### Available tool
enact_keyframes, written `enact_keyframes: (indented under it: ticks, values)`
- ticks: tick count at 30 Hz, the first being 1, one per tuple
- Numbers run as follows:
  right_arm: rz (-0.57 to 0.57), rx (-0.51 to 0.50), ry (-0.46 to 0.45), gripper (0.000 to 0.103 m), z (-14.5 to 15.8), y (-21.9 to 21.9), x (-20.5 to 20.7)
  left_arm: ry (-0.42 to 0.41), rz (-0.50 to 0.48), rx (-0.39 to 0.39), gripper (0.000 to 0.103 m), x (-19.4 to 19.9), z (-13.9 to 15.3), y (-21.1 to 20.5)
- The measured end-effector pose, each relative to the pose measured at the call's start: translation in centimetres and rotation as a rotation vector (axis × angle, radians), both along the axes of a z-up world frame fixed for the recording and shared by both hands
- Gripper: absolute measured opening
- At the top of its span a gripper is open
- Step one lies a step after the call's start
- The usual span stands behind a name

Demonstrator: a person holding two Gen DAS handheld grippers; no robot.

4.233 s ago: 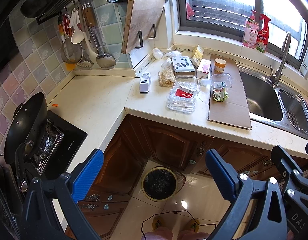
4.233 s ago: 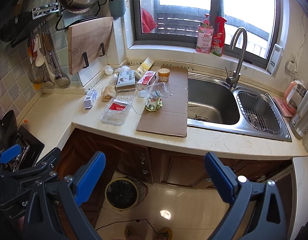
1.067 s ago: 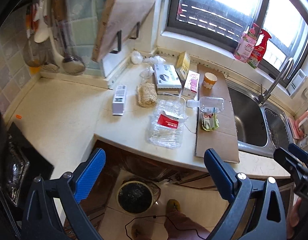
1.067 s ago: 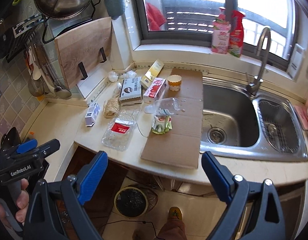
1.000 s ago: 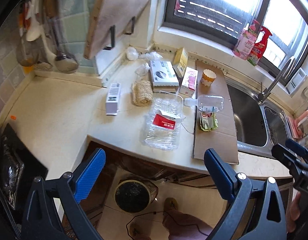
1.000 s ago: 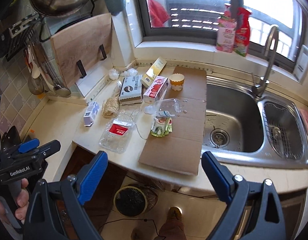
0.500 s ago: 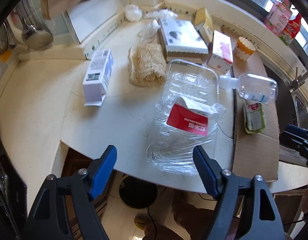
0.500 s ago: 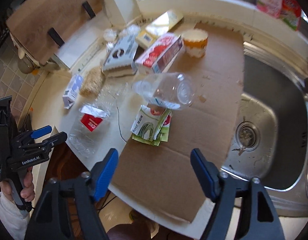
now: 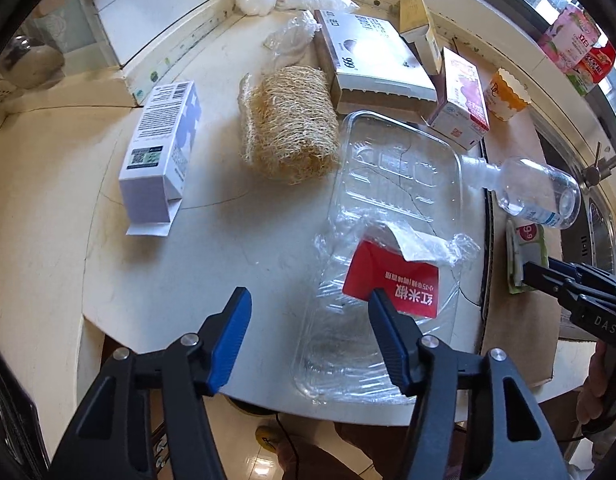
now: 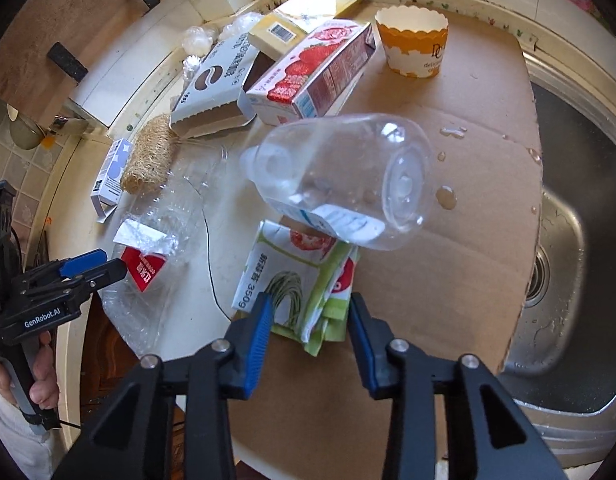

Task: Collect trash
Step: 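Grasp the clear plastic tray with the left tool while the right tool grasps the green packet, then carry the tray and packet down over the yellow-rimmed trash bin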

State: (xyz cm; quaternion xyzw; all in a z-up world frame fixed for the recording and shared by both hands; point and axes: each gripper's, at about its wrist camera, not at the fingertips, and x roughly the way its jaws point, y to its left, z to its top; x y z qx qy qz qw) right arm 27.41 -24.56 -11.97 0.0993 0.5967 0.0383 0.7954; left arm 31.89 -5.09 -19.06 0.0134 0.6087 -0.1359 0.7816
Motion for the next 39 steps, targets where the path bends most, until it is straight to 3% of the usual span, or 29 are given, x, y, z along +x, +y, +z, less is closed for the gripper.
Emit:
enact_keyframes:
  ticks: [3, 8, 12, 14, 20, 28, 39]
  values:
    - [-0.002, -0.019, -0.003, 0.022, -0.1, 0.0, 0.2, 0.028, -0.005, -0.015, 0.058, 0.4, -0.4, 0.0]
    - [-0.005, -0.004, -0.003, 0.016, -0.2, -0.2, 0.3, 0.070, 0.010, -0.082, 0.034, 0.9, -1.4, 0.0]
    - [-0.007, 0.018, 0.002, 0.013, -0.2, -0.1, 0.2, 0.069, 0.033, -0.102, 0.024, 0.8, -1.5, 0.2]
    - [-0.009, 0.027, 0.005, 0.013, -0.1, -0.1, 0.1, 0.061, 0.044, -0.145, 0.010, 0.5, -1.1, 0.6]
    - [-0.002, 0.041, 0.002, 0.012, 0.2, 0.4, -0.2, 0.002, 0.082, -0.144, 0.004, -0.2, 0.7, -0.1]
    - [0.021, 0.061, -0.017, 0.011, 0.9, 1.2, -0.9, -0.098, 0.132, -0.137, 0.004, -2.2, 4.7, 0.4]
    - [0.173, 0.095, -0.094, 0.010, 5.2, 5.3, -3.0, -0.203, 0.180, -0.101, 0.004, -11.1, 10.7, 4.9]
